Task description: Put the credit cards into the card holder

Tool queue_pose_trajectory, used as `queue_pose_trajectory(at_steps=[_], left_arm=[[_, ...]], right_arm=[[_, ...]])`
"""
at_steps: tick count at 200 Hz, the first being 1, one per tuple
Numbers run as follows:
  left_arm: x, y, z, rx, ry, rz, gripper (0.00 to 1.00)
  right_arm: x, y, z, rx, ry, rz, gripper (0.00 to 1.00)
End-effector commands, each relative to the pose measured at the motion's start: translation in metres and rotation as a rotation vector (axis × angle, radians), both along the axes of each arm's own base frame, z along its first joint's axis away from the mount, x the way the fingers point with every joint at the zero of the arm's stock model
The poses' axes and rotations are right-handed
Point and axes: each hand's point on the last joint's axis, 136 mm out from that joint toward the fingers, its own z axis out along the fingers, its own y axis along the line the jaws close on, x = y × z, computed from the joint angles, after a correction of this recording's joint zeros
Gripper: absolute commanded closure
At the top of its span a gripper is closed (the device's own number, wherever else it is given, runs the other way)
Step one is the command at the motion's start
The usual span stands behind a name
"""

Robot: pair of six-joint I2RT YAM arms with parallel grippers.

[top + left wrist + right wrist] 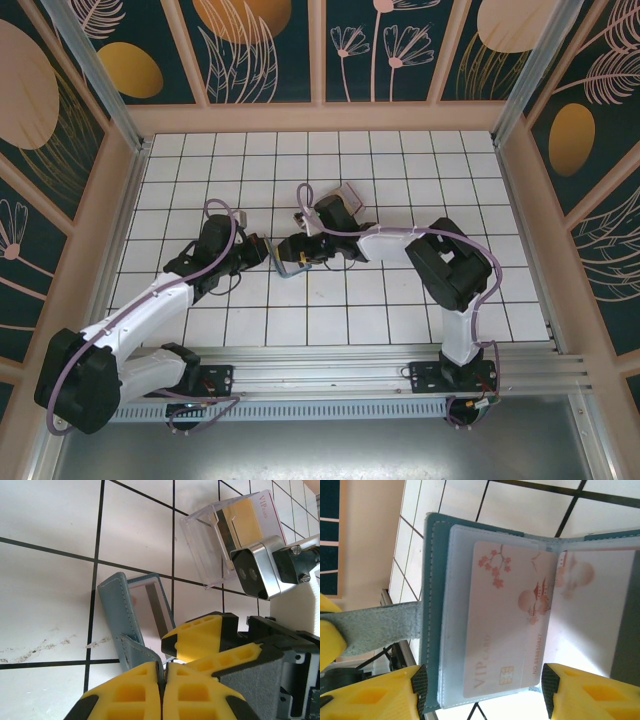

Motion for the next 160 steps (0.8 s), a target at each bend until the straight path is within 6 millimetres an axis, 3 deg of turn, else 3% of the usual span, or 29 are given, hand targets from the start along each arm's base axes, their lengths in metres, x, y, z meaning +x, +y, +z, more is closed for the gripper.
queue_pose_trajectory(at_steps=[1,56,104,160], left_arm=[[0.007,-0.001,0.006,-0.005,-0.021,0.011,1.0],[0.005,0.003,0.001,0.001,-0.015,0.026,1.0],[0.007,0.002,0.006,0.003,-0.023,0.023,1.0],[0.007,0.003,0.005,0.005,-0.019,0.024,1.0]], right_arm=[[-0.006,0.011,0.034,0.079,-0.053,0.068,0.36],[0.009,-0.006,0.001,-0.118,-0.113,-0.016,0.4],[-0.005,0.007,0.006,-0.118,-0.162,0.054,0.39],[-0.014,0.001,0.007,-0.114,-0.184,0.067,0.39]])
